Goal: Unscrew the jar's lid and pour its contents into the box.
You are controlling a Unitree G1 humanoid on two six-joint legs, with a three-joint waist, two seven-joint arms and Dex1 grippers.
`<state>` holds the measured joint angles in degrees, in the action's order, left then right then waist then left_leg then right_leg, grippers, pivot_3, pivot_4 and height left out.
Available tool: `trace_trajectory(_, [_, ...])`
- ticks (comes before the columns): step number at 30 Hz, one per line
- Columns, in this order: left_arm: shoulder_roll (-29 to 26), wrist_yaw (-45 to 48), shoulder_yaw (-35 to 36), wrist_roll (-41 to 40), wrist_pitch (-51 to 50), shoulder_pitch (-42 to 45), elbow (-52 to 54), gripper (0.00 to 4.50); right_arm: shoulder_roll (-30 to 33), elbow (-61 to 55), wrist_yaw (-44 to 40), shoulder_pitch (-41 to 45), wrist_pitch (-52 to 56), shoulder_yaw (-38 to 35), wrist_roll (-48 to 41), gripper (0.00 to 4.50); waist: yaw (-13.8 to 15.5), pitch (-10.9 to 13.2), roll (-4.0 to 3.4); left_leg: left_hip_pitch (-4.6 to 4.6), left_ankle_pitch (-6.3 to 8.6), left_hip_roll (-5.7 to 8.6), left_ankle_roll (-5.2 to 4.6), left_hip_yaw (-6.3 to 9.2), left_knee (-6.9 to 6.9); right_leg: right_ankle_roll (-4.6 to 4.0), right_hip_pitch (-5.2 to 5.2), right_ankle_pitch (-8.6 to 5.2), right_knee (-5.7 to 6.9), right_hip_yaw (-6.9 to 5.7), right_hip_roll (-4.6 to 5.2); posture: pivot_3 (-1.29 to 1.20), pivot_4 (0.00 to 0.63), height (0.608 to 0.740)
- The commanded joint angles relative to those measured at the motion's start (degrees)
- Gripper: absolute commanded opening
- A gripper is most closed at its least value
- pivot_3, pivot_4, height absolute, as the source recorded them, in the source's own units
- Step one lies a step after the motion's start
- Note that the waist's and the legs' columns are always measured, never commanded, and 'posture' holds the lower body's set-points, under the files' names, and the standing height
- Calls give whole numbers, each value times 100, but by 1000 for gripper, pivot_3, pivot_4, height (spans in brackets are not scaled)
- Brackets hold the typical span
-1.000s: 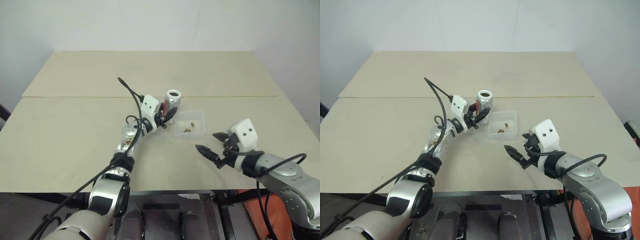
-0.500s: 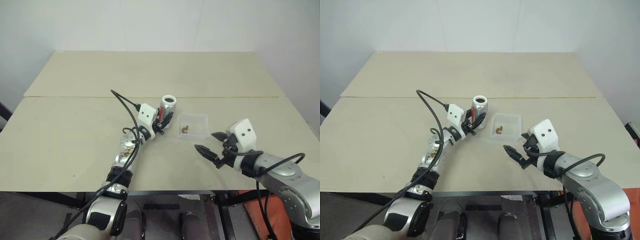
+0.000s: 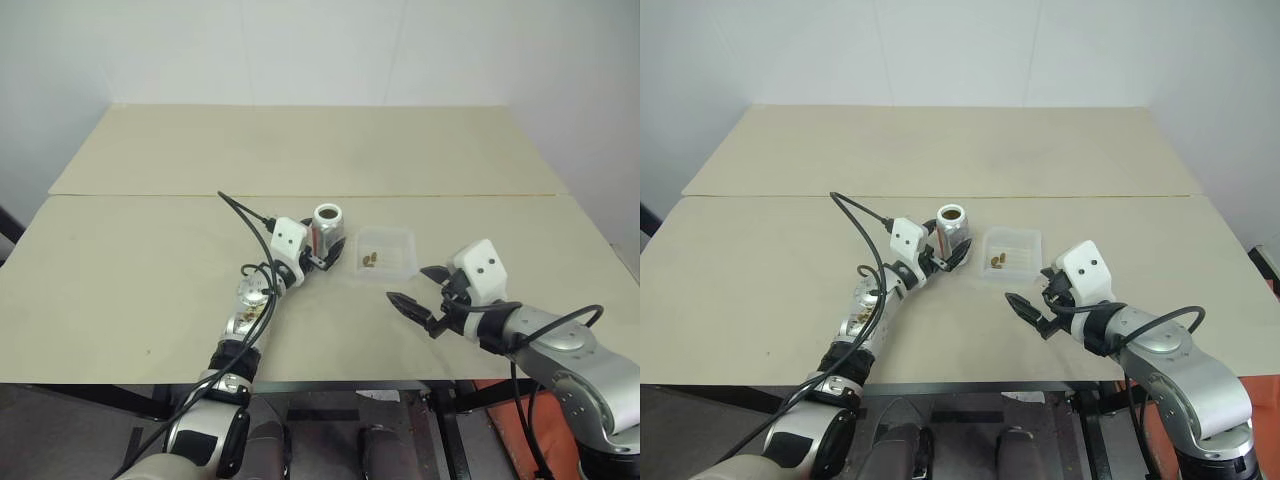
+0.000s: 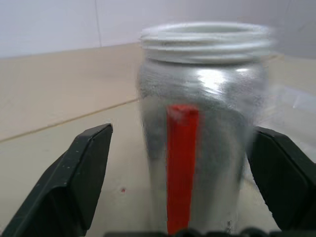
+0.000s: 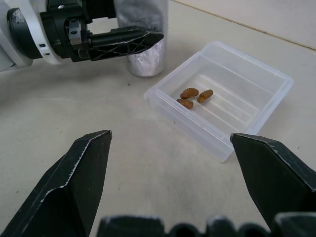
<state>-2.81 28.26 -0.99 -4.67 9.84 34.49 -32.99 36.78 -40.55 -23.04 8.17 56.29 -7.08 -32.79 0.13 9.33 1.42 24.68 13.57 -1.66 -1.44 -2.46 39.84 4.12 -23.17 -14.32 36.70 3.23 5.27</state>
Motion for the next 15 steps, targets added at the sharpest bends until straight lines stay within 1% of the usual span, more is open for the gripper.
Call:
trace_trajectory(1, [-15, 45, -22, -100, 68, -91, 353, 4470, 20, -72, -45, 94, -196, -22, 36, 4500, 0, 0, 0, 0, 0, 0, 0, 0, 0, 0, 0, 0, 0, 0, 0, 0, 150, 740])
trace_trajectory(5, [-54, 88, -51, -106, 12, -285, 613, 4470, 12, -46, -74, 93, -215, 5, 65, 4500, 0, 0, 0, 0, 0, 0, 0, 0, -1, 0, 0, 0, 0, 0, 0, 0, 150, 740])
trace_trajectory(10, [-116, 95, -80, -147, -202, -695, 1251, 4470, 55, 8, -123, 104, -271, 120, 120, 4500, -9, 0, 0, -1, 0, -2, 0, 1, -2, 0, 0, 0, 1, 0, 0, 0, 150, 740])
trace_trajectory(13, [-212, 394, -86, -483, -498, -1126, 1997, 4470, 50, 45, -159, 129, -284, 145, 112, 4500, -16, 0, -1, -3, 0, -2, 0, 1, -2, 0, 1, 0, -1, 0, 0, 0, 150, 740])
trace_trajectory(15, [-375, 548, -133, -579, -644, -1450, 2510, 4470, 64, 54, -203, 169, -283, 153, 110, 4500, -30, -1, -1, -3, 1, -4, -1, 1, -3, 0, 1, 0, 1, 1, 0, 0, 150, 740])
